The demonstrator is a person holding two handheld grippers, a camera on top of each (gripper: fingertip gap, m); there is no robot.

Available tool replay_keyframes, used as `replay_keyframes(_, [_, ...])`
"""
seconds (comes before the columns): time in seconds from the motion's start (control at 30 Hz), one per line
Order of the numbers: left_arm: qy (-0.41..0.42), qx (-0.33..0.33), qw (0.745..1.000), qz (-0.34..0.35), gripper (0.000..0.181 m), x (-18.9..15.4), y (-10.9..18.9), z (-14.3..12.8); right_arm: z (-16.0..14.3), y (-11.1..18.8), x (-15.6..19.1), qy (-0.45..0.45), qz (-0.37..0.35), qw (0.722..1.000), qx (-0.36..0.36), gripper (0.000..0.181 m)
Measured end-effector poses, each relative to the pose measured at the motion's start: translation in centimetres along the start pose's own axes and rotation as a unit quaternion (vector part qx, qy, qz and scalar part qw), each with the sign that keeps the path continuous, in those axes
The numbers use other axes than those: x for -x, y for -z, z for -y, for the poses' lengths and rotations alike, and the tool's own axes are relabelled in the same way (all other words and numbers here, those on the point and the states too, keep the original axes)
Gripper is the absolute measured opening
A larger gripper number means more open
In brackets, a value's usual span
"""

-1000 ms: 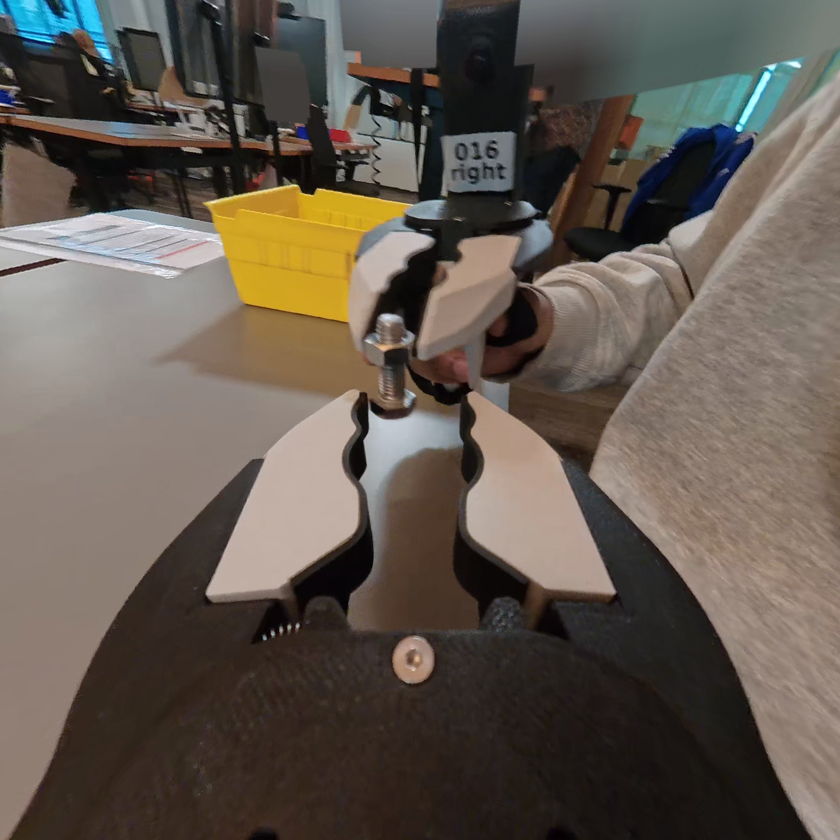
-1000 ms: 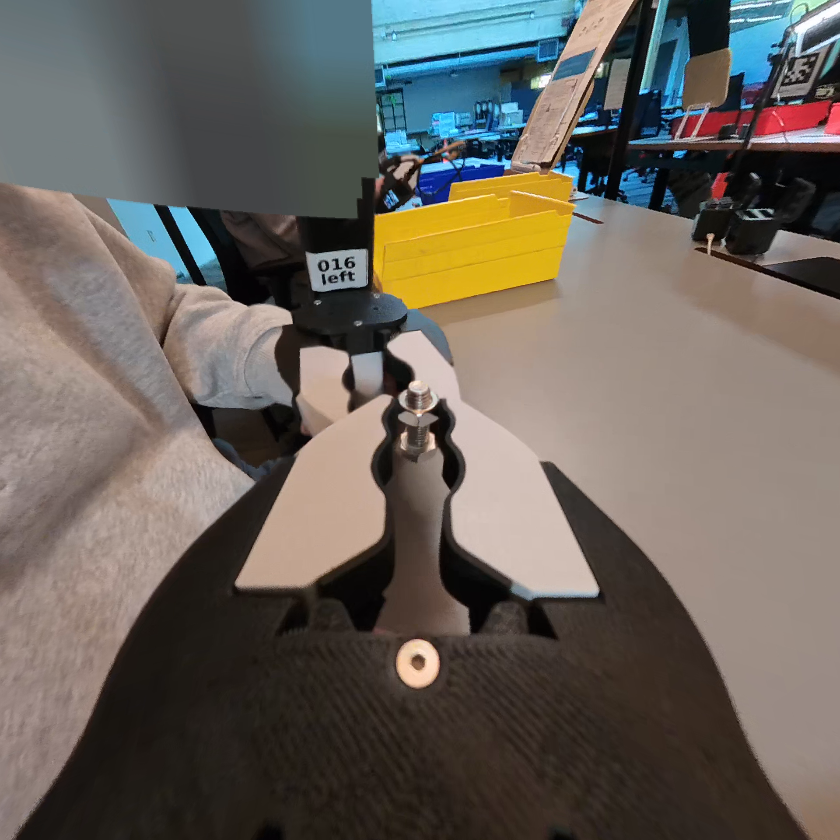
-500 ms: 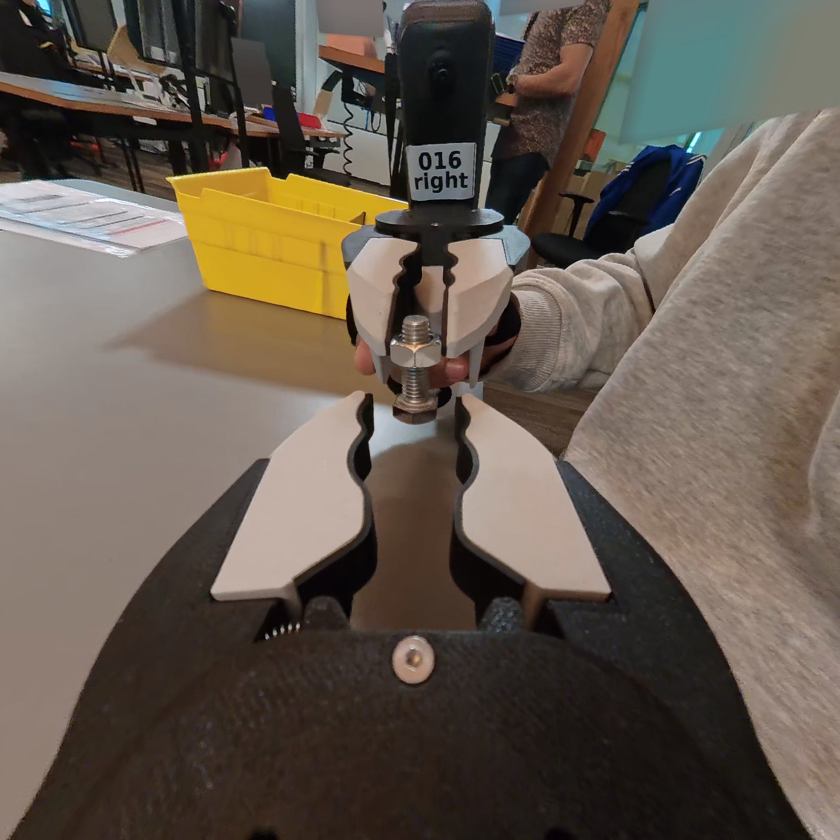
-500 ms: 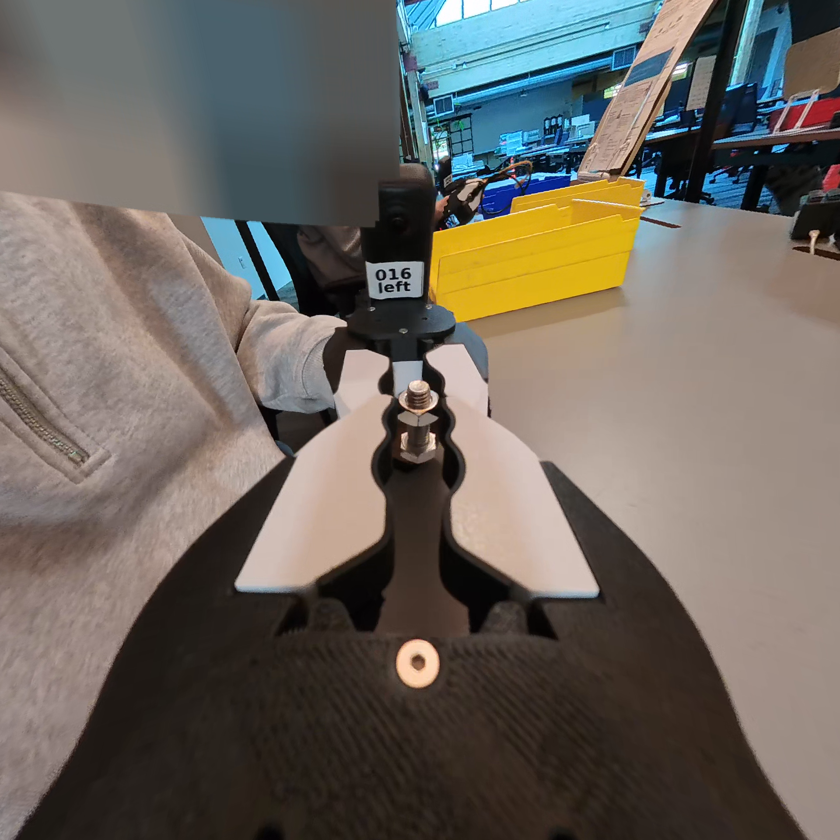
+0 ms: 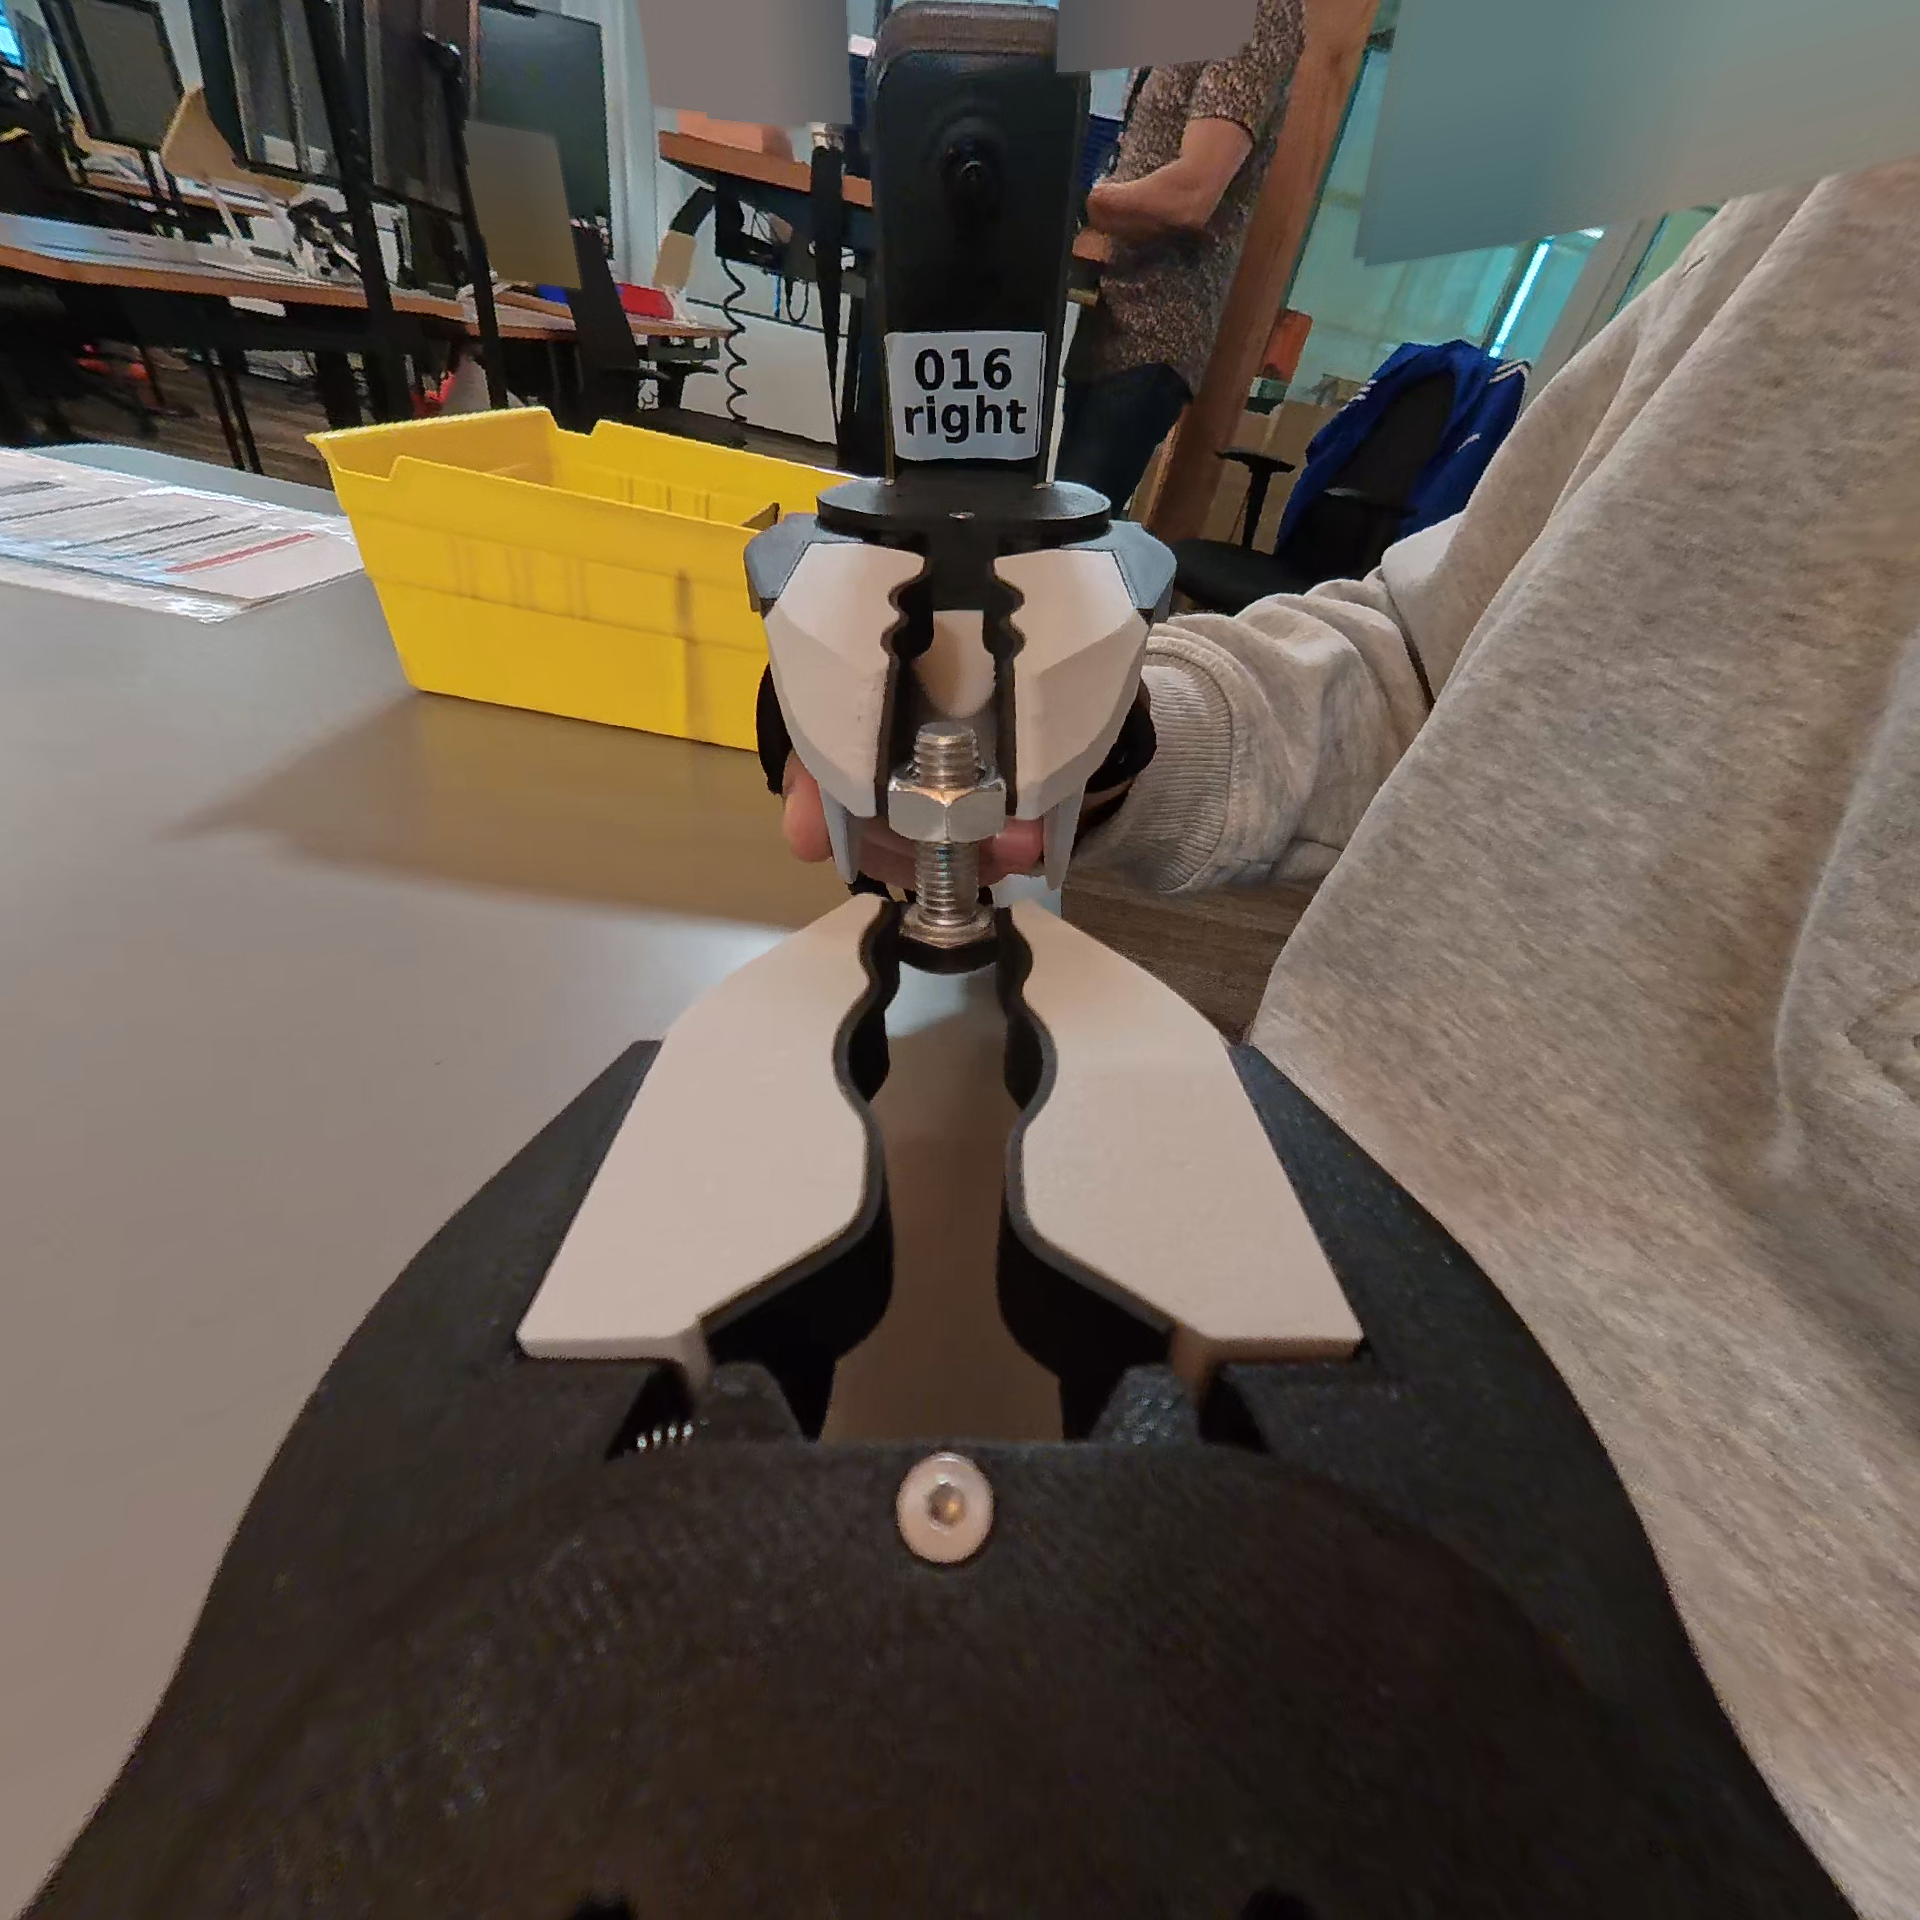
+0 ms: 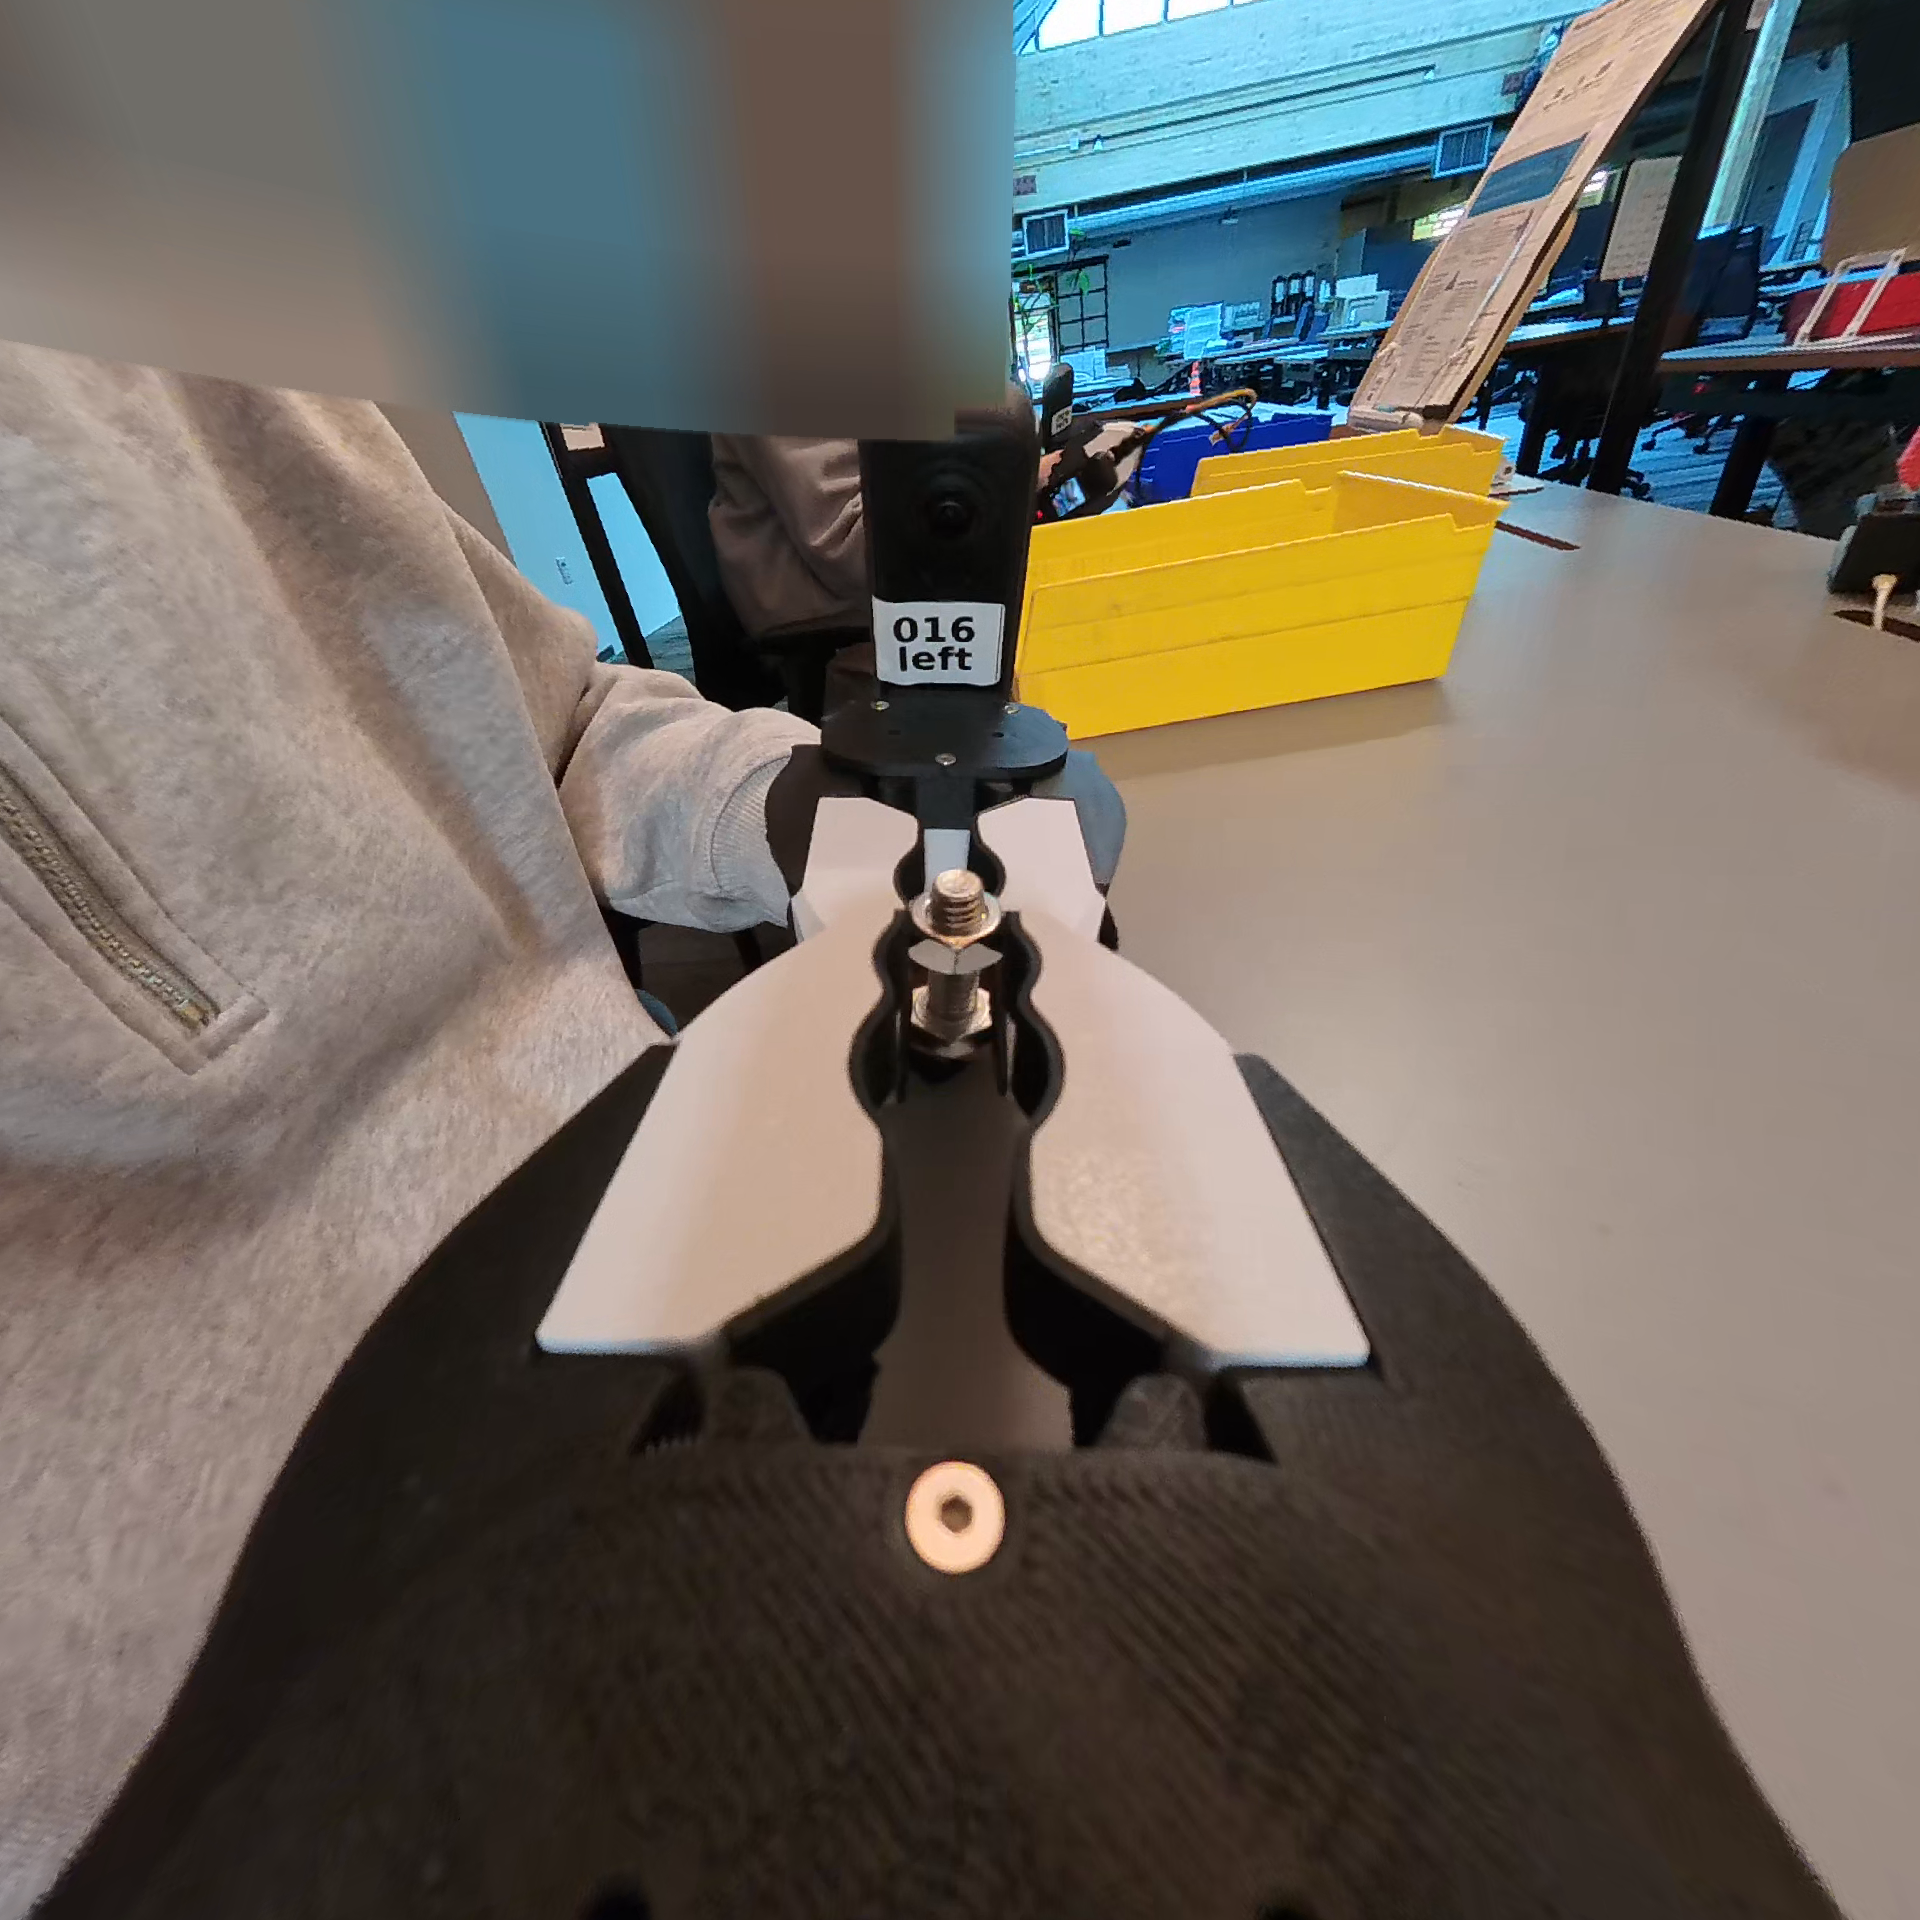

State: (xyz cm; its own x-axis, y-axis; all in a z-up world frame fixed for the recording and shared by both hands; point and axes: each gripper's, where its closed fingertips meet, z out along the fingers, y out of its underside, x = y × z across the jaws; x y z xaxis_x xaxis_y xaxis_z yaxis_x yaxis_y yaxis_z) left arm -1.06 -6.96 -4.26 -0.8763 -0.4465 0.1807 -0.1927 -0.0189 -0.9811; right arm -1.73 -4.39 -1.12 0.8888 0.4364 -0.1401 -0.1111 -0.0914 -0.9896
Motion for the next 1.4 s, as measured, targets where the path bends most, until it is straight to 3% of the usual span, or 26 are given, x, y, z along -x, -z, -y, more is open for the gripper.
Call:
replay_keyframes(0.3, [-0.002,-0.012,1.0,0.027,0.017,0.9,-0.1,0.4,0.5,0.0,-0.7,0.036,-0.051,0.998,-0.014,0.018])
replay_keyframes(0.43, [0.005,-0.025,0.998,0.05,0.018,1.7,0.2,0.7,1.1,0.2,-1.2,0.07,-0.091,0.993,-0.025,0.028])
replay_keyframes(0.67, [0.007,-0.051,0.995,0.08,0.017,2.5,0.6,1.4,1.2,0.6,-2.4,0.037,-0.118,0.991,-0.043,0.03])
replay_keyframes(1.07, [-0.028,-0.018,0.995,0.099,0.018,2.2,-0.3,0.7,0.5,0.3,-2.7,0.02,-0.107,0.994,-0.029,0.034])
replay_keyframes(1.3, [-0.016,-0.036,0.994,0.104,0.017,2.7,0.4,1.2,2.1,2.1,-3.3,-0.019,-0.092,0.992,-0.087,0.028])
replay_keyframes(1.4, [-0.014,-0.052,0.993,0.107,0.017,2.7,0.6,1.7,1.5,1.6,-3.1,-0.02,-0.09,0.993,-0.073,0.03])
